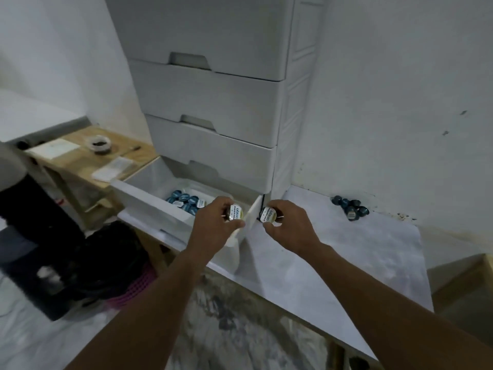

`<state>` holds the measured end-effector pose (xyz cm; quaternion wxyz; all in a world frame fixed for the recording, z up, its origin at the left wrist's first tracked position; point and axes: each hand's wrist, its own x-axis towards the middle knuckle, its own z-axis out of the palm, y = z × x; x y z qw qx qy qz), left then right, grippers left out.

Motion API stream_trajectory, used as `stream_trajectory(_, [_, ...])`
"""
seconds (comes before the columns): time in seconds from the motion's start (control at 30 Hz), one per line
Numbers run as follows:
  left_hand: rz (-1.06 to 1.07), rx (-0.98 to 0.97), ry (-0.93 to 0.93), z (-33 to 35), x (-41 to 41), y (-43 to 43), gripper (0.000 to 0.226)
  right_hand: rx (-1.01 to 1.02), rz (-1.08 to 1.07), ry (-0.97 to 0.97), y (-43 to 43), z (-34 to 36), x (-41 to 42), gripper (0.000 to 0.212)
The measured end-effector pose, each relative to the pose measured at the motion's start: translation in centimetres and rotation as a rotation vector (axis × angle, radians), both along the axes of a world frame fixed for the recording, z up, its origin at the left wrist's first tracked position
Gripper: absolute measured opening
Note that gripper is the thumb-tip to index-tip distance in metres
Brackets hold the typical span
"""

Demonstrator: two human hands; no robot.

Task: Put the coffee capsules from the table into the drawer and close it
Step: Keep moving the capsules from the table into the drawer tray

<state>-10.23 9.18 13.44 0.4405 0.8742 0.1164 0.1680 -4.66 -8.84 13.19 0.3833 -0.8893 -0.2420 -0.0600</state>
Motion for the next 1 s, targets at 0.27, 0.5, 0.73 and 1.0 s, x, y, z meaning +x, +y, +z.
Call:
stream_trajectory(0.27, [-0.006,0.022,-0.011,0.8,-2.8,12.5,0.037,0.032,-0.036,-0.006,12.3,0.3,-2.2,0.04])
stream_trajectory(0.5, [-0.047,0.192,-0.03,0.4,-2.1,19.9,0.043,0.046,-0.05,-0.002,19.2,-0.6,-2.4,0.035])
stream_trajectory(0.73, [-0.091,0.2,-0.008,-0.4,3.0,24.0,0.04,-0.029,-0.095,0.041,22.0,-2.1,2.9,0.039])
stream_trajectory(1.0, [-0.225,0.247,0.146,-3.5,12.1,25.2,0.04,-0.082,-0.16,0.189,23.8,-6.4,9.7,0.049])
